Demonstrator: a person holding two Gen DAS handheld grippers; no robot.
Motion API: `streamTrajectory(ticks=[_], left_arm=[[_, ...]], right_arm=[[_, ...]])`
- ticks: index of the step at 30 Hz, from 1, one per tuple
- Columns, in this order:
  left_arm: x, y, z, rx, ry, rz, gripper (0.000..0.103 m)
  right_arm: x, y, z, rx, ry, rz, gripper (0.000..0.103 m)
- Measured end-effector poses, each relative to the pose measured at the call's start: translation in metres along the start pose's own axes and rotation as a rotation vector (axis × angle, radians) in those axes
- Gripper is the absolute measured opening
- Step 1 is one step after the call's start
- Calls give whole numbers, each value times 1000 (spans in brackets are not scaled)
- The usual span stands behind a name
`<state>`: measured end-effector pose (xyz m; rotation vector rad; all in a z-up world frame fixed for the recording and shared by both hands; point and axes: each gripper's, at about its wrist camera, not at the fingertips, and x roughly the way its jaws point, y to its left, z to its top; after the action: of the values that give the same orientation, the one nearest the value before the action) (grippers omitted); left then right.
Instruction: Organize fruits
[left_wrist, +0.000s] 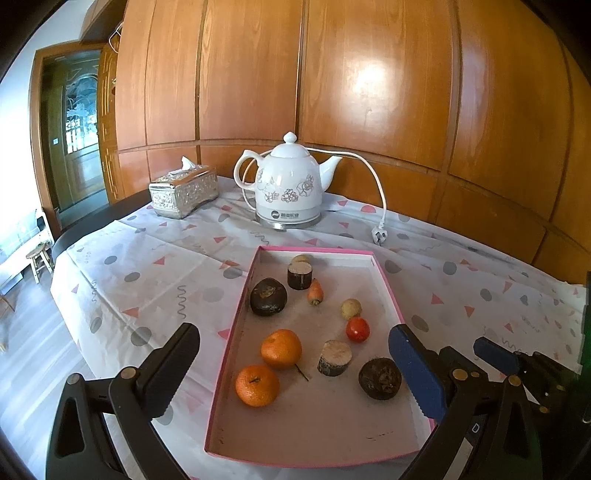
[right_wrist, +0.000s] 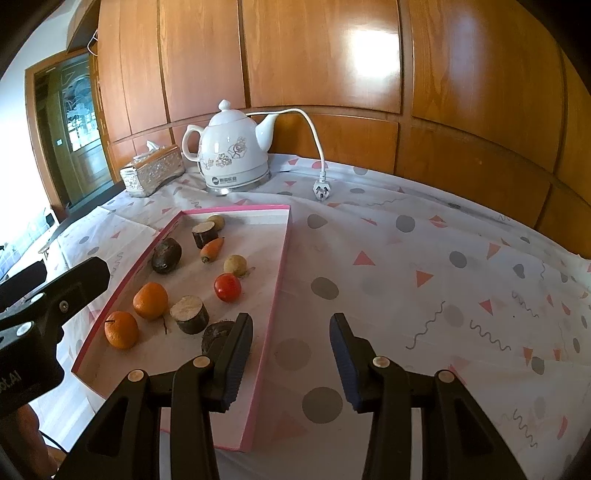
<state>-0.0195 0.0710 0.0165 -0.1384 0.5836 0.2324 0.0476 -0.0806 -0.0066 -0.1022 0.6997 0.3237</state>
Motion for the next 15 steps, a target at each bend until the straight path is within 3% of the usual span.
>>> streamTrajectory(ticks=[15], left_arm=[[5,-5,-3,4,20,-25,102]], right_arm=[[2,-3,-2,7,6,3,44]])
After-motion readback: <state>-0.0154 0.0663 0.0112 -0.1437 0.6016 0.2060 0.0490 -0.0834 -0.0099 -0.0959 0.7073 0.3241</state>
